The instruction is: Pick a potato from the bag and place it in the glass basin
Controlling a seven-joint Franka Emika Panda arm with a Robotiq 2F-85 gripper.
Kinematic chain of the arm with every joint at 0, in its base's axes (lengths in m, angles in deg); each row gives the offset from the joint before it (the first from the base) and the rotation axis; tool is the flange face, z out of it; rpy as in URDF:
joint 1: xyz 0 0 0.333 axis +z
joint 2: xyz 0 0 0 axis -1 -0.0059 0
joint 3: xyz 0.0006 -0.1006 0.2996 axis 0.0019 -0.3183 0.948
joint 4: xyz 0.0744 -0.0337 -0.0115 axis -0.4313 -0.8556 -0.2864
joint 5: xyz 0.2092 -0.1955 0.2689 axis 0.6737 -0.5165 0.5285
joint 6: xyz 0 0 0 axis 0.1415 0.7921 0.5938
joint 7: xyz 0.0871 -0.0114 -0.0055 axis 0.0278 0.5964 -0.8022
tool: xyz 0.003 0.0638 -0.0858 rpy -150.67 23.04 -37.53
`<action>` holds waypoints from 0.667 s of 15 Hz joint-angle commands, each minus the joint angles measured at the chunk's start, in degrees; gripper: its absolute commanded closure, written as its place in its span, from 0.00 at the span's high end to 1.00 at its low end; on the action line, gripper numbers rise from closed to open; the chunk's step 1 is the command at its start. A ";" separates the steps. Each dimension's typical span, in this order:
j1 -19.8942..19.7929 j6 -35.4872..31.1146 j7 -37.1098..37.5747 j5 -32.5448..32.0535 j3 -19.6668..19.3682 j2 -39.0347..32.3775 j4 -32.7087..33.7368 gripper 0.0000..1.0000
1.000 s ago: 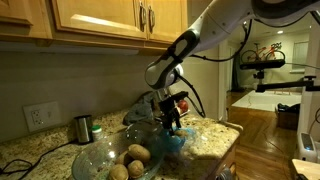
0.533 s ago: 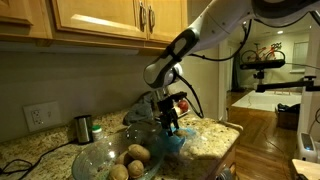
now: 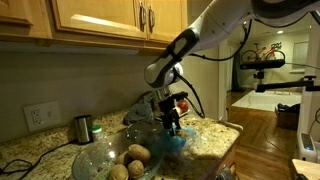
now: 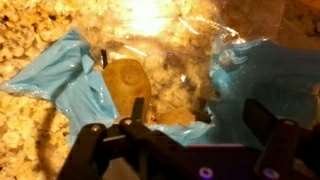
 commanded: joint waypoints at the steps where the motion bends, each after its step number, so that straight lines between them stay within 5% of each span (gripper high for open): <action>1: -0.94 -0.19 -2.23 0.33 -0.13 -0.04 -0.24 1.00; 10: -1.64 -2.96 -7.13 -0.70 -0.03 -0.04 -1.64 1.00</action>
